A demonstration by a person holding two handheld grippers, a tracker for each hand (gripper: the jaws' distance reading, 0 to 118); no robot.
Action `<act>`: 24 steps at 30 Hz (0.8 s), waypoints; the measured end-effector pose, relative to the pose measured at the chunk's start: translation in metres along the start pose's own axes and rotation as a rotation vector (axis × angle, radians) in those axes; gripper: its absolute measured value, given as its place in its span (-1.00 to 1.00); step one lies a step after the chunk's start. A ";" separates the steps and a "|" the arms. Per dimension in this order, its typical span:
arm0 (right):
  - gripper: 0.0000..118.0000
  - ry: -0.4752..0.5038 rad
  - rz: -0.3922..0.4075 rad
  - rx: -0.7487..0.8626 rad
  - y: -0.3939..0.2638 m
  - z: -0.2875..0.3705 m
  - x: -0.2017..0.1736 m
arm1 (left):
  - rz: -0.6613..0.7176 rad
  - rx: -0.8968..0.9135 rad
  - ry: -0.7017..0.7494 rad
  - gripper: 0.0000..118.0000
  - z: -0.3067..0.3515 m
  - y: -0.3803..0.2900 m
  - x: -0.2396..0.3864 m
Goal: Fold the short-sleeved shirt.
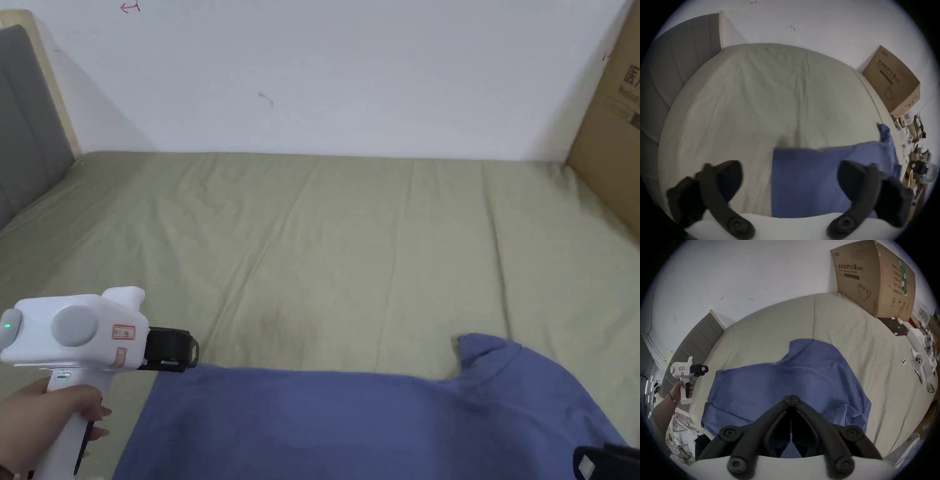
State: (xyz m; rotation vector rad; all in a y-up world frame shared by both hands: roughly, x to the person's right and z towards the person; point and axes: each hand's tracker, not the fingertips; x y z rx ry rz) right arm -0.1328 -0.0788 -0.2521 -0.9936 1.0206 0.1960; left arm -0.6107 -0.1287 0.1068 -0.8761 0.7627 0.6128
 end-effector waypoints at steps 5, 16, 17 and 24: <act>-1.00 -0.045 0.002 -0.045 0.000 -0.006 0.009 | -0.060 -0.126 0.008 0.58 -0.056 -0.014 -0.004; -1.00 -0.048 0.086 0.008 0.082 -0.049 0.032 | -0.207 -0.004 -0.050 -0.96 0.026 -0.023 0.018; -1.00 -0.064 0.096 0.010 0.096 -0.060 0.035 | -0.207 0.009 -0.058 -0.96 0.038 -0.024 0.034; 0.96 -0.219 0.022 -0.134 0.149 -0.158 0.081 | -0.186 0.064 -0.071 -0.95 0.069 -0.027 0.024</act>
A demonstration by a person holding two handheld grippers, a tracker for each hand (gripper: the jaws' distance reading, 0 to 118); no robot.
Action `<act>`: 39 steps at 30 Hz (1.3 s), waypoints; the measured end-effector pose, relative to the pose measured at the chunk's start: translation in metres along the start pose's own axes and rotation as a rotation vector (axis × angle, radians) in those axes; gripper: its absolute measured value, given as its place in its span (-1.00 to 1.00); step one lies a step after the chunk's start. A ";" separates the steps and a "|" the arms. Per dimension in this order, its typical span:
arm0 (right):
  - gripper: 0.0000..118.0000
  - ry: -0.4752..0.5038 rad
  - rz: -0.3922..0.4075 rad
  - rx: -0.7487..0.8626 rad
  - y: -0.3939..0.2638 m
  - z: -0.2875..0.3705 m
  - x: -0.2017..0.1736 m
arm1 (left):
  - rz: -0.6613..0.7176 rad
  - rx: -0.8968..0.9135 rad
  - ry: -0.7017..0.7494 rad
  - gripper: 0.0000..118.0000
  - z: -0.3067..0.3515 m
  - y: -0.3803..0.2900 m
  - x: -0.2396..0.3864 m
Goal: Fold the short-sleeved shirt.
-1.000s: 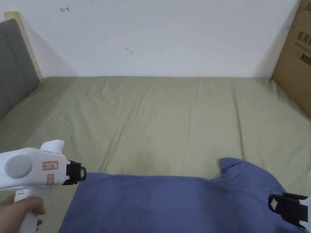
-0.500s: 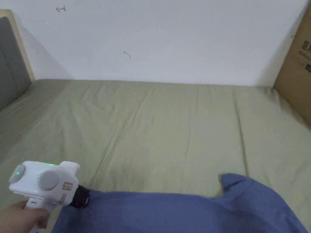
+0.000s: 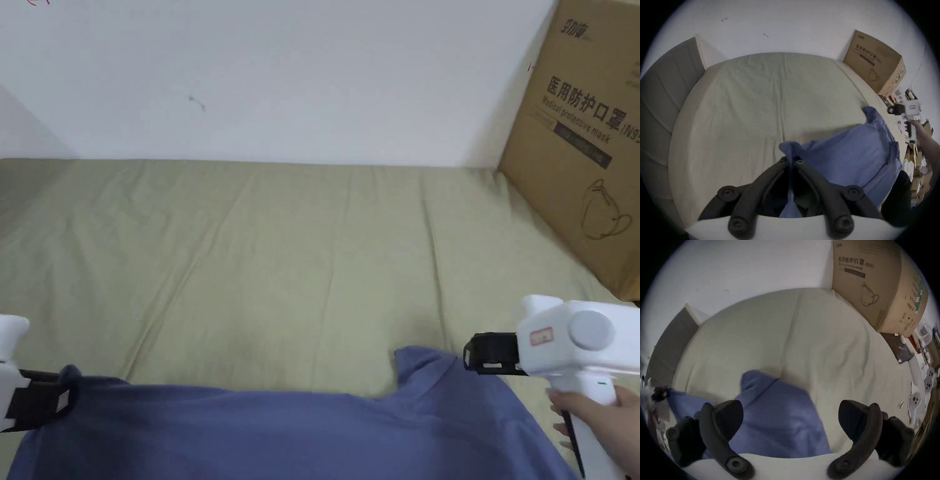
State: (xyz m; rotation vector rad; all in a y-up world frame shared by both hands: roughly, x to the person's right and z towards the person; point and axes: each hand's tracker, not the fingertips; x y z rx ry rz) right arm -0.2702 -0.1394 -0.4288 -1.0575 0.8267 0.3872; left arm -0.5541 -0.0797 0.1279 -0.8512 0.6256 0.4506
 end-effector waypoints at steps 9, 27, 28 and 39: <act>-1.00 0.031 -0.006 -0.102 0.006 -0.027 0.004 | 0.021 -0.043 -0.002 -0.95 0.005 -0.005 0.009; -1.00 0.221 -0.073 0.143 -0.140 0.242 0.057 | 0.106 0.089 -0.062 -0.95 0.119 -0.080 0.002; -1.00 0.233 -0.087 0.135 -0.155 0.244 0.060 | 0.109 0.082 -0.065 -0.95 0.122 -0.089 0.002; -1.00 0.162 -0.177 -0.104 -0.286 0.166 0.082 | 0.234 -0.053 -0.096 -0.95 0.090 -0.205 0.005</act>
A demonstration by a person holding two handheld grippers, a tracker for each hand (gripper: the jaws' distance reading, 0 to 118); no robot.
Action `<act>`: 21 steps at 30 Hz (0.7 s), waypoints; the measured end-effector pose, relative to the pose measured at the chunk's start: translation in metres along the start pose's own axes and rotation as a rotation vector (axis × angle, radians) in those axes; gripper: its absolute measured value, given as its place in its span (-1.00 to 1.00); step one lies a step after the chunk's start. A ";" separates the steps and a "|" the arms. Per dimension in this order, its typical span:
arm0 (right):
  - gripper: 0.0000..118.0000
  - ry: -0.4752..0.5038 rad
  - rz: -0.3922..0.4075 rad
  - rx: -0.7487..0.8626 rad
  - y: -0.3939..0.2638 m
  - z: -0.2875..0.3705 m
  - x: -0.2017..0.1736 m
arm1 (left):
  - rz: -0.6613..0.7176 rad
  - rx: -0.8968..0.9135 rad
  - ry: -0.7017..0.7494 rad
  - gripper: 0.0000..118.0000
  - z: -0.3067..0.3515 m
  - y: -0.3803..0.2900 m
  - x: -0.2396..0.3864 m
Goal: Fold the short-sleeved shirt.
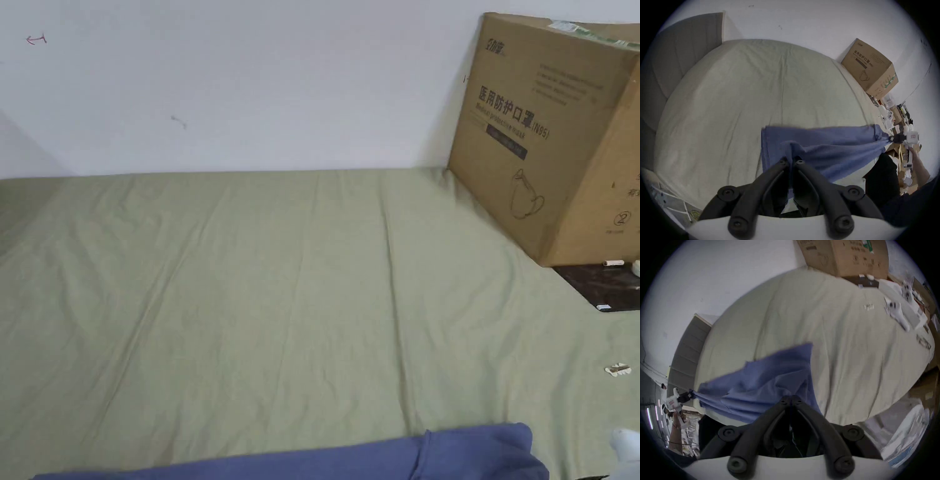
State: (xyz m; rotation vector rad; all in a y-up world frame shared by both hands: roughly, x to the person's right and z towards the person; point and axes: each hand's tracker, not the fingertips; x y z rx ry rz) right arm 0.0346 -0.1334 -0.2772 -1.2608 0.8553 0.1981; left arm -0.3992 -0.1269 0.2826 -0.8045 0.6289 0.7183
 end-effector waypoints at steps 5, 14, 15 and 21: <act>-0.34 -0.113 0.067 0.022 -0.006 -0.011 -0.002 | 0.037 0.012 0.020 -0.29 -0.002 -0.018 -0.002; 0.91 -0.114 0.208 0.400 0.016 0.060 -0.094 | 0.039 0.227 0.043 0.97 0.045 0.002 0.043; 0.91 -0.132 0.236 0.425 0.016 0.068 -0.119 | 0.011 0.239 0.113 0.97 0.044 0.006 0.056; 0.70 -0.113 0.266 0.416 0.030 0.025 -0.184 | -0.128 0.323 0.241 0.23 0.028 0.018 0.140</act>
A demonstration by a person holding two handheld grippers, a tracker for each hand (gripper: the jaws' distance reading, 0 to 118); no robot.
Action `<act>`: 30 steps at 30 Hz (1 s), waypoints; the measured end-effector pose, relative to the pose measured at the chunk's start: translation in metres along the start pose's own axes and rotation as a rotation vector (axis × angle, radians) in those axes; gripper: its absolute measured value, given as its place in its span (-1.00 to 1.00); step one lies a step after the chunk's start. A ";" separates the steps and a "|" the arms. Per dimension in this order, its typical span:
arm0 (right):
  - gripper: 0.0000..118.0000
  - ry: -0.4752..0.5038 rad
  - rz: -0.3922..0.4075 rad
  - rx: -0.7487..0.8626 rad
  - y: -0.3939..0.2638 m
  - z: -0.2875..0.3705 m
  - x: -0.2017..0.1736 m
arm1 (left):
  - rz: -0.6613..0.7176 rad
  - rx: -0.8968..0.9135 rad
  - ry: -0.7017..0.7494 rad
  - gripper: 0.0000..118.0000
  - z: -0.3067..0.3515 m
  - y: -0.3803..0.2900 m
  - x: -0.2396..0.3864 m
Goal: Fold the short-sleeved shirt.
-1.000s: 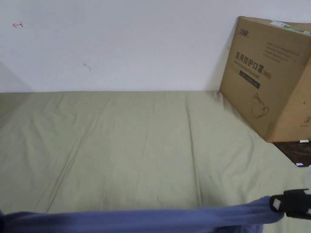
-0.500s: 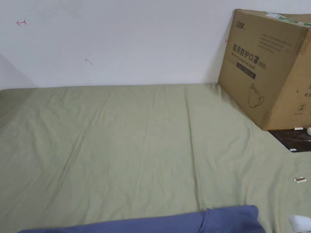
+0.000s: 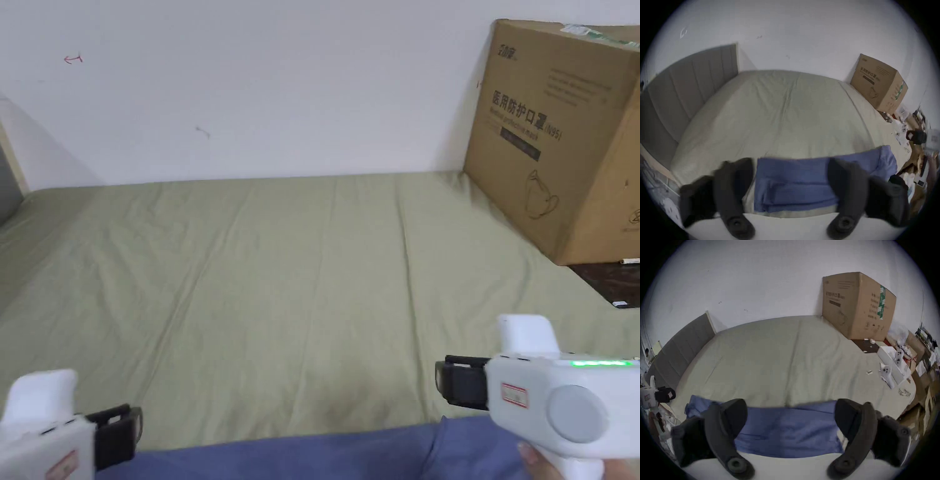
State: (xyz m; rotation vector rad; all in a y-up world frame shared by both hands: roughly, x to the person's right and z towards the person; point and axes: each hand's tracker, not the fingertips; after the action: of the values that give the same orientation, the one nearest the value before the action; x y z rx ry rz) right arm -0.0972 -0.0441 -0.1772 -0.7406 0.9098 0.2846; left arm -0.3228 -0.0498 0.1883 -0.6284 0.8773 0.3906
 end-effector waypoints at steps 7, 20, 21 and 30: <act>-1.00 0.012 0.016 -0.034 -0.006 -0.012 -0.039 | 0.040 0.010 -0.060 -1.00 -0.018 -0.001 0.025; -1.00 0.050 0.100 -0.120 -0.007 0.004 -0.023 | 0.494 -0.222 -0.573 -0.38 -0.059 -0.035 -0.197; -1.00 0.042 0.099 -0.128 -0.005 0.004 -0.022 | 0.512 -0.239 -0.569 0.09 -0.062 -0.042 -0.205; -1.00 -0.014 0.184 -0.186 -0.010 -0.001 -0.027 | 0.680 -0.397 -0.727 1.00 -0.128 -0.105 -0.209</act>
State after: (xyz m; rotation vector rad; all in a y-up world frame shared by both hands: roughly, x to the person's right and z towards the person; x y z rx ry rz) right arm -0.1091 -0.0503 -0.1511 -0.8261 0.9479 0.5419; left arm -0.4622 -0.2259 0.3316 -0.4719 0.2783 1.3380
